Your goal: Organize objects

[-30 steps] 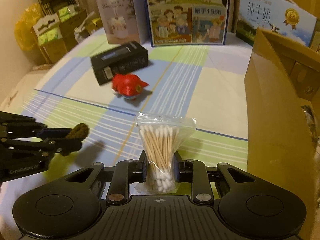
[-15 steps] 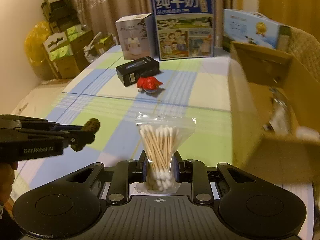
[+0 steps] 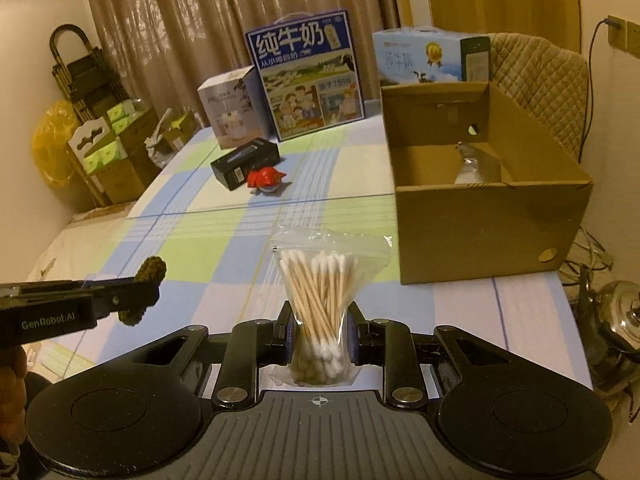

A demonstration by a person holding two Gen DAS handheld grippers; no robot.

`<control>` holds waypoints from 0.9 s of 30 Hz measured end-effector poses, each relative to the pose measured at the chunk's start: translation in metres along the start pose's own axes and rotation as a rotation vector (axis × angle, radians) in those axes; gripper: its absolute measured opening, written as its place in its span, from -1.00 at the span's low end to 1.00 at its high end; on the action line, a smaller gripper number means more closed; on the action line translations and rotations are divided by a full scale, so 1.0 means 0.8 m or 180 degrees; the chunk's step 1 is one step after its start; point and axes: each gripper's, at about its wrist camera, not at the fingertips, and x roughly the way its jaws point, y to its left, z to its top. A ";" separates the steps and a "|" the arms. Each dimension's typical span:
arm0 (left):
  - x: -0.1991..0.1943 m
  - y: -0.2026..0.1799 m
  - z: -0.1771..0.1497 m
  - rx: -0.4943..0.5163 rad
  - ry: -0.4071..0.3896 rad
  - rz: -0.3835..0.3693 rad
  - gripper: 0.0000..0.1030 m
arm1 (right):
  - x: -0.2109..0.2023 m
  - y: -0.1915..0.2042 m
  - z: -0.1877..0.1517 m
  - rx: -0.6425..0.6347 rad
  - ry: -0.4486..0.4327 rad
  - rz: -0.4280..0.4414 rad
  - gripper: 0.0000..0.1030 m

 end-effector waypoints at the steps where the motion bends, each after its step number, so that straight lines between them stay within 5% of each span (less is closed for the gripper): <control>1: -0.003 -0.003 -0.001 0.0001 -0.0005 0.0006 -0.71 | -0.005 0.000 0.000 -0.0007 -0.0010 0.0003 -0.58; 27: 0.005 -0.106 0.017 0.0255 -0.0034 -0.0340 -0.71 | -0.088 -0.077 0.009 0.0039 -0.0236 -0.0386 -0.58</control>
